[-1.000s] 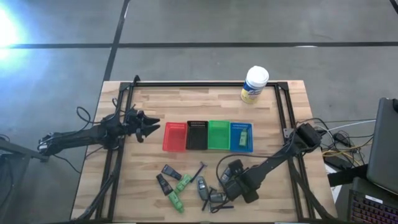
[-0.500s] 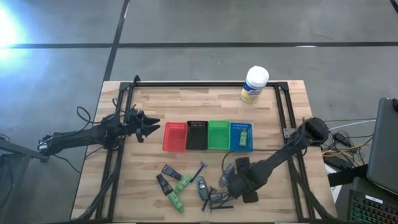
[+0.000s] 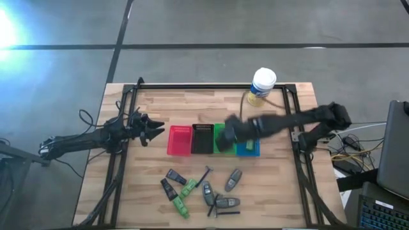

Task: Pick & Place Travel size toiletries
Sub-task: Put the gray deodorant into the green basket

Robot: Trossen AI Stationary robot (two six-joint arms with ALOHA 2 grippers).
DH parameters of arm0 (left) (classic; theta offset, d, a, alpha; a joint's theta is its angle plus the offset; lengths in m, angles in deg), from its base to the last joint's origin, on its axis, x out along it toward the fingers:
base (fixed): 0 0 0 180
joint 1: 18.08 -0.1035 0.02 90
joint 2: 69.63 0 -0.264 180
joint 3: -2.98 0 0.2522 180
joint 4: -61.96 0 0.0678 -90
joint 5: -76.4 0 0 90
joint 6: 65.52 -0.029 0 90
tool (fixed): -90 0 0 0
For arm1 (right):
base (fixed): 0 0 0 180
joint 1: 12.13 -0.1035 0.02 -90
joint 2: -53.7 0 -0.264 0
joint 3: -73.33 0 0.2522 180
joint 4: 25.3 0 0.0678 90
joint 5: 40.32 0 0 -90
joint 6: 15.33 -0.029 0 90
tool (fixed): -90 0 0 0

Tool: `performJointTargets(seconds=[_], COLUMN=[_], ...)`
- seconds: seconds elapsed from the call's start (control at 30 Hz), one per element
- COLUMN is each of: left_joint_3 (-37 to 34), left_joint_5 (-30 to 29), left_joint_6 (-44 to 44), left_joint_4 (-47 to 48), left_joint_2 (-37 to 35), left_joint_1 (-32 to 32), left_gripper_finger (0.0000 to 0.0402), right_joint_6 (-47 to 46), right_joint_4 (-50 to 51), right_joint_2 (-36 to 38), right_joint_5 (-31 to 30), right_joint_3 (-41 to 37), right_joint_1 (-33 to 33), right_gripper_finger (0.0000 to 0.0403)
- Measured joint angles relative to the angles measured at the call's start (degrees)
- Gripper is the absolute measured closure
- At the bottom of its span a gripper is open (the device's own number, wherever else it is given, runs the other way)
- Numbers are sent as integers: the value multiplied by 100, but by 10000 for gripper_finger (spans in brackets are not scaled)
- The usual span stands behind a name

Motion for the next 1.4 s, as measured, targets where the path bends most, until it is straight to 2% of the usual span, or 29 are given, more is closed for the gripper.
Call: performJointTargets(seconds=[0.1,0.2,0.4,0.53,0.7,0.9,1.03,1.2,1.3,1.4], left_joint_3=[0,0,0,0,0,0,0,0,0,0], left_joint_5=[1,-1,1,-1,-1,-1,0,1,0,1], left_joint_6=[-1,0,-1,1,0,1,-1,-1,0,1], left_joint_4=[0,0,34,35,33,31,31,31,34,37], left_joint_2=[0,0,0,0,0,0,0,0,0,0], left_joint_1=[0,0,-4,-4,-4,0,0,0,0,0], left_gripper_finger=[172,172,172,172,172,172,172,172,172,172], right_joint_6=[-113,-309,-951,-1282,-1374,-7,2228,4158,4833,5100], right_joint_4=[-204,-356,-586,-583,-531,277,446,682,791,1022], right_joint_2=[-245,-547,-1089,-1167,-1134,-543,-326,-403,-516,-572], right_joint_5=[487,724,755,452,457,223,592,659,556,201], right_joint_3=[-107,-229,-370,-370,-371,-313,-344,-355,-353,-346], right_joint_1=[598,790,819,817,814,122,-788,-1918,-2253,-2406], right_gripper_finger=[195,194,181,149,111,84,77,89,97,102])
